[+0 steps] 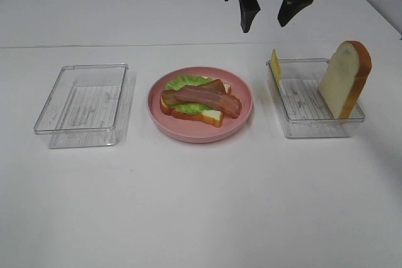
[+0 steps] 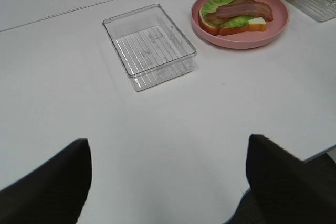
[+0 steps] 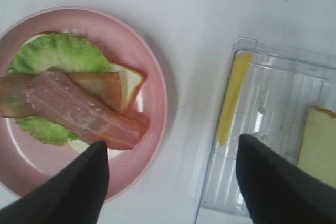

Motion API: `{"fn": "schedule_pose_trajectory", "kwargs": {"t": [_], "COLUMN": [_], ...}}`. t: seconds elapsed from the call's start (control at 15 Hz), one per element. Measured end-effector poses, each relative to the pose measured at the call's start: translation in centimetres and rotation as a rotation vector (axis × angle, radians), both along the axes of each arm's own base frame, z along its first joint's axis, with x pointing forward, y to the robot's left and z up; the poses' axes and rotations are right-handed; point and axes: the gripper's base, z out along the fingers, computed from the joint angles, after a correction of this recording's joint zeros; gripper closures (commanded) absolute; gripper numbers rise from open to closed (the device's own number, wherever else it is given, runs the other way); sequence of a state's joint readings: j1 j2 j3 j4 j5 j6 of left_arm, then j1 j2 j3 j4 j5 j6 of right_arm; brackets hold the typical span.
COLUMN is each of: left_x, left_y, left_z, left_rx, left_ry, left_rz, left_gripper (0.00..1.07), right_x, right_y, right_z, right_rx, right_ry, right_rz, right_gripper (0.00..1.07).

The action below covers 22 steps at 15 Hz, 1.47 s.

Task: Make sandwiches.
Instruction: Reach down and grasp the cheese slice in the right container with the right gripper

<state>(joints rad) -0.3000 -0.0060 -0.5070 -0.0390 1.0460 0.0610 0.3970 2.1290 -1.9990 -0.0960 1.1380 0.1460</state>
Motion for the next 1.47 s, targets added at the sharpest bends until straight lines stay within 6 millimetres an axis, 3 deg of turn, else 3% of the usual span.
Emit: {"fn": "schedule_pose_trajectory", "kwargs": {"t": [0.2,0.4,0.93,1.47], "left_x": [0.0,0.0,0.0,0.0], "left_y": [0.0,0.0,0.0,0.0], "left_z": [0.0,0.0,0.0,0.0], "left_rx": [0.000,0.000,0.000,0.000], "left_ry": [0.000,0.000,0.000,0.000], "left_rz": [0.000,0.000,0.000,0.000], "left_gripper": [0.29,0.29,0.29,0.29], "right_x": [1.0,2.0,4.1,4.2], "right_y": [-2.8,-4.0,-4.0,-4.0], "right_z": [0.0,-0.5,-7.6,-8.6], "right_rx": [0.022,0.055,0.016,0.003], "right_ry": [0.006,-0.014,0.079,0.095], "right_rz": [-0.073,-0.108,-0.113,-0.112], "right_gripper": [0.42,0.44,0.54,0.63]}}
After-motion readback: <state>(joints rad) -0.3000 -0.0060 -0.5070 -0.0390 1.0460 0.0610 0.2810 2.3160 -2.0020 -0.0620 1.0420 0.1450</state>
